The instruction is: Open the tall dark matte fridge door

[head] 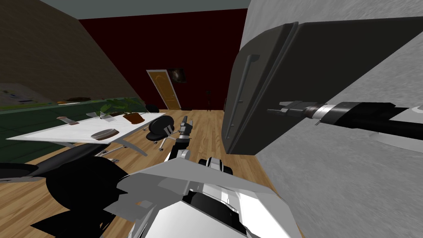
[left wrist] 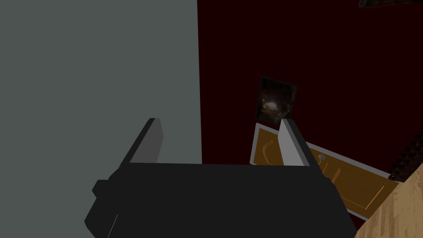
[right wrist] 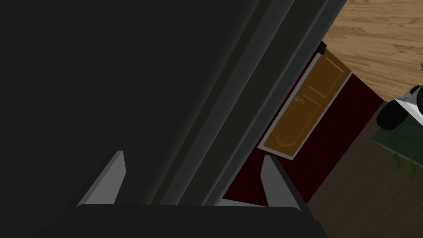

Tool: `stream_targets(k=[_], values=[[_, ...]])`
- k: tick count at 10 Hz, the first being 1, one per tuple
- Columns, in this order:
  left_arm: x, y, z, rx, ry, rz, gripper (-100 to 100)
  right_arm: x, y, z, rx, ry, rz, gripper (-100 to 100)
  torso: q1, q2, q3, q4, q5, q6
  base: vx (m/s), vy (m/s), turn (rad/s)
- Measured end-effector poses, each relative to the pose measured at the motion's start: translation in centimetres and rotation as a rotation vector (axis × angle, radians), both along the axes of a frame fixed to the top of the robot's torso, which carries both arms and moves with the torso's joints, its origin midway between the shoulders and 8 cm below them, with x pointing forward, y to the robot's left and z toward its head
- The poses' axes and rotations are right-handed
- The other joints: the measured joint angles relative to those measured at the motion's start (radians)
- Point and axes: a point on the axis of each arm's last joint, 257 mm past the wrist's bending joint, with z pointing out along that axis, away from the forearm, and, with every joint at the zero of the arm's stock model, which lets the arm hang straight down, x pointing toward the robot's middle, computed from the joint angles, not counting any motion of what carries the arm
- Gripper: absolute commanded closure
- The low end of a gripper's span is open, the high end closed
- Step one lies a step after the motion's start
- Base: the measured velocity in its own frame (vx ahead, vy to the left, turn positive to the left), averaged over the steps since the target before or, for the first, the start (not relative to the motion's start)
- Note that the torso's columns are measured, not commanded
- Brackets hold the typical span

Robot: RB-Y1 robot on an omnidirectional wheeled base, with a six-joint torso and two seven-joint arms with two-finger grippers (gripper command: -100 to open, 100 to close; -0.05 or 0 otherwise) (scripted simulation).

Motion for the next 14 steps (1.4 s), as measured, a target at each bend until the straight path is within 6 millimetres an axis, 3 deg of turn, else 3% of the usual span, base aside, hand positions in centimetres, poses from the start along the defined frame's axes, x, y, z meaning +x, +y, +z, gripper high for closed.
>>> stream_targets(k=[8, 10, 14], values=[[0.0, 0.0, 0.0, 0.000, 0.000, 0.000, 0, 2.4, 0.6, 4.6, -0.205, -0.053, -0.016, -100, 0.000, 0.000, 0.000, 0.000, 0.000, 0.000, 0.005, 0.000, -0.007], [0.0, 0.0, 0.0, 0.000, 0.000, 0.000, 0, 3.2, 0.6, 6.7, -0.264, -0.083, -0.030, -100, 0.000, 0.000, 0.000, 0.000, 0.000, 0.000, 0.004, -0.002, -0.004], [0.0, 0.0, 0.0, 0.000, 0.000, 0.000, 0, 4.3, 2.2, 9.6, -0.379, -0.120, -0.029, -100, 0.000, 0.000, 0.000, 0.000, 0.000, 0.000, 0.006, -0.005, -0.004]])
